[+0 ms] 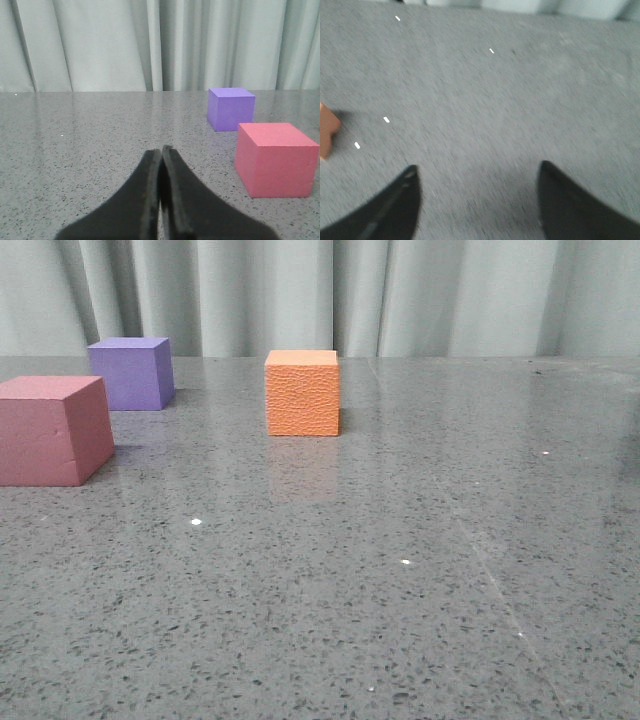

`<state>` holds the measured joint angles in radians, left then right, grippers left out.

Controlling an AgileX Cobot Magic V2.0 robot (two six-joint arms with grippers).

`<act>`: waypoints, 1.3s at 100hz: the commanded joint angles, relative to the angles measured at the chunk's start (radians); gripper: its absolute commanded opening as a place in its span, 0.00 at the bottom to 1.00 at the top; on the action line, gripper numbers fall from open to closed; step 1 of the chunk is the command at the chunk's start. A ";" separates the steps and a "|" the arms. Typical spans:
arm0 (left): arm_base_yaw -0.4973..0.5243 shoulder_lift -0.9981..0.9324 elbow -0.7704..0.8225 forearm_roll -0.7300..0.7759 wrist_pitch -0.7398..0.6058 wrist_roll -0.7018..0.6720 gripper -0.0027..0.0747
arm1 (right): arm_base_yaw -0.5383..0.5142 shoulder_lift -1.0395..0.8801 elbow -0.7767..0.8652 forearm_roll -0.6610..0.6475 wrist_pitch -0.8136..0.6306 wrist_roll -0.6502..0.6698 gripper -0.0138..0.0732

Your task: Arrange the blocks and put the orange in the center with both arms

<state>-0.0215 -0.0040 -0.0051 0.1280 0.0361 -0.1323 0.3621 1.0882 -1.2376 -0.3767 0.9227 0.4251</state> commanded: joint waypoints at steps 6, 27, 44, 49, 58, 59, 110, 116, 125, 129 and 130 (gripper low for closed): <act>0.002 -0.033 0.055 -0.008 -0.076 -0.002 0.01 | -0.018 -0.204 0.166 -0.031 -0.077 -0.012 0.28; 0.002 -0.033 0.055 -0.008 -0.076 -0.002 0.01 | -0.018 -0.413 0.337 -0.031 -0.066 -0.012 0.08; 0.002 -0.033 0.055 -0.008 -0.076 -0.002 0.01 | -0.018 -0.501 0.368 -0.031 0.013 -0.012 0.08; 0.002 -0.033 0.055 -0.008 -0.076 -0.002 0.01 | -0.018 -0.509 0.368 -0.031 0.022 -0.012 0.08; 0.002 -0.033 0.055 -0.008 -0.076 -0.002 0.01 | -0.018 -0.510 0.368 -0.031 0.023 -0.012 0.08; 0.002 -0.033 0.055 -0.008 -0.076 -0.002 0.01 | -0.018 -0.510 0.368 -0.031 0.023 -0.012 0.08; 0.002 -0.033 0.055 -0.008 -0.076 -0.002 0.01 | -0.037 -0.593 0.493 -0.077 -0.246 -0.012 0.08; 0.002 -0.033 0.055 -0.008 -0.076 -0.002 0.01 | -0.057 -0.640 0.548 -0.069 -0.342 -0.012 0.08; 0.002 -0.033 0.055 -0.008 -0.076 -0.002 0.01 | -0.092 -0.713 0.655 -0.051 -0.495 -0.021 0.08; 0.002 -0.033 0.055 -0.008 -0.076 -0.002 0.01 | -0.110 -0.741 0.706 -0.027 -0.555 -0.036 0.08; 0.002 -0.033 0.055 -0.008 -0.076 -0.002 0.01 | -0.113 -0.752 0.714 -0.016 -0.564 -0.041 0.08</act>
<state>-0.0215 -0.0040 -0.0051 0.1280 0.0361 -0.1323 0.2852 0.3924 -0.5860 -0.4102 0.5646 0.4167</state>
